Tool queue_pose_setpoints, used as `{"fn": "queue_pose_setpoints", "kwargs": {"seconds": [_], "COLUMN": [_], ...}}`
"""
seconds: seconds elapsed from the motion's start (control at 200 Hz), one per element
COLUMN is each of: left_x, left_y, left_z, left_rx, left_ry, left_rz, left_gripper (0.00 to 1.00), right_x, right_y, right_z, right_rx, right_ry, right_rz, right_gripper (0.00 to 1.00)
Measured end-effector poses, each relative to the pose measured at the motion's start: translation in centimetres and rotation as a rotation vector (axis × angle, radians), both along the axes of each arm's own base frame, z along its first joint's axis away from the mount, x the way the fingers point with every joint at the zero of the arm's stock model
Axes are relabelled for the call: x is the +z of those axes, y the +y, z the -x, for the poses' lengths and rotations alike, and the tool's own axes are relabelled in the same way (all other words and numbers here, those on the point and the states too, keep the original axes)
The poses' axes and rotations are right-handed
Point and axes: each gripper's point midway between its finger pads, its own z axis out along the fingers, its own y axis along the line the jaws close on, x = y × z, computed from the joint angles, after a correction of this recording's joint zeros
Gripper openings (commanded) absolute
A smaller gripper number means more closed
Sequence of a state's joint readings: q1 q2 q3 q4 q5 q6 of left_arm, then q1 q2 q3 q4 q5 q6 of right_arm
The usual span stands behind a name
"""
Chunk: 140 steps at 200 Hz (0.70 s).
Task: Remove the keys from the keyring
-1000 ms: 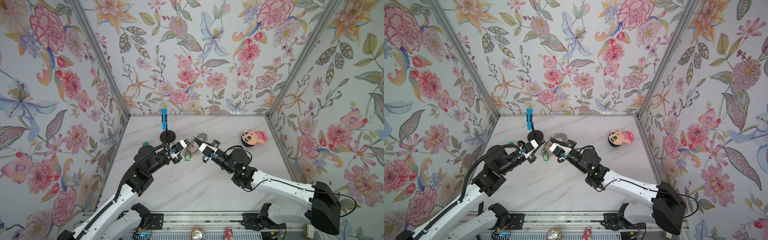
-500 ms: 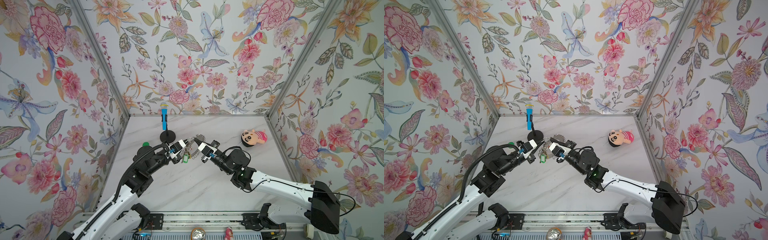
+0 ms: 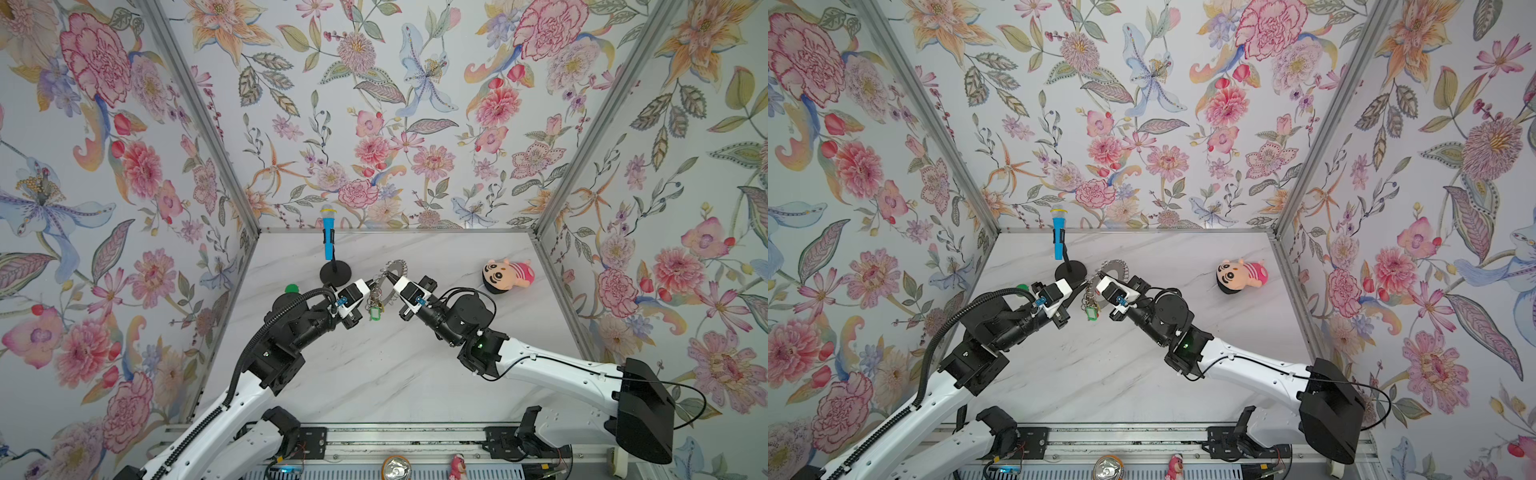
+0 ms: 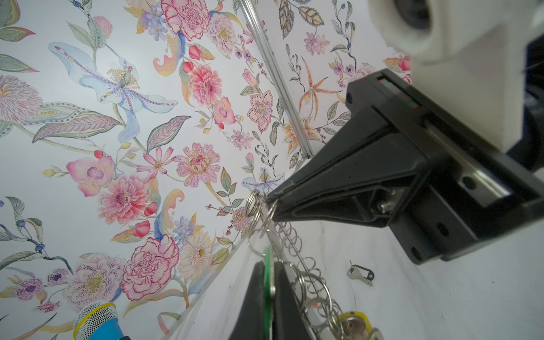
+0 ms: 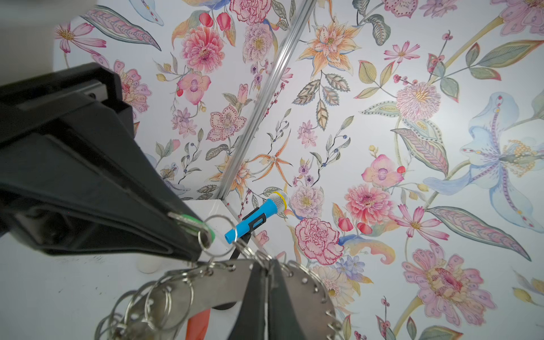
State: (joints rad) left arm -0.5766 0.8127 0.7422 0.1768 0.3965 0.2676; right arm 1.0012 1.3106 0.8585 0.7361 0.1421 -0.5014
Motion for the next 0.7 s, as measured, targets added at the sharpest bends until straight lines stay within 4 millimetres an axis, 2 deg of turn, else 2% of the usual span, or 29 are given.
{"fn": "queue_pose_setpoints", "kwargs": {"seconds": [0.701], "left_x": [-0.1], "left_y": [-0.6], "left_z": [-0.8], "left_rx": [-0.008], "left_ry": [0.024], "left_rz": [-0.051], "left_gripper": [0.0], "right_x": [-1.0], "right_y": [0.5], "right_z": [-1.4], "right_rx": [-0.057], "right_ry": [0.1], "right_rz": [0.028], "right_gripper": [0.0]}}
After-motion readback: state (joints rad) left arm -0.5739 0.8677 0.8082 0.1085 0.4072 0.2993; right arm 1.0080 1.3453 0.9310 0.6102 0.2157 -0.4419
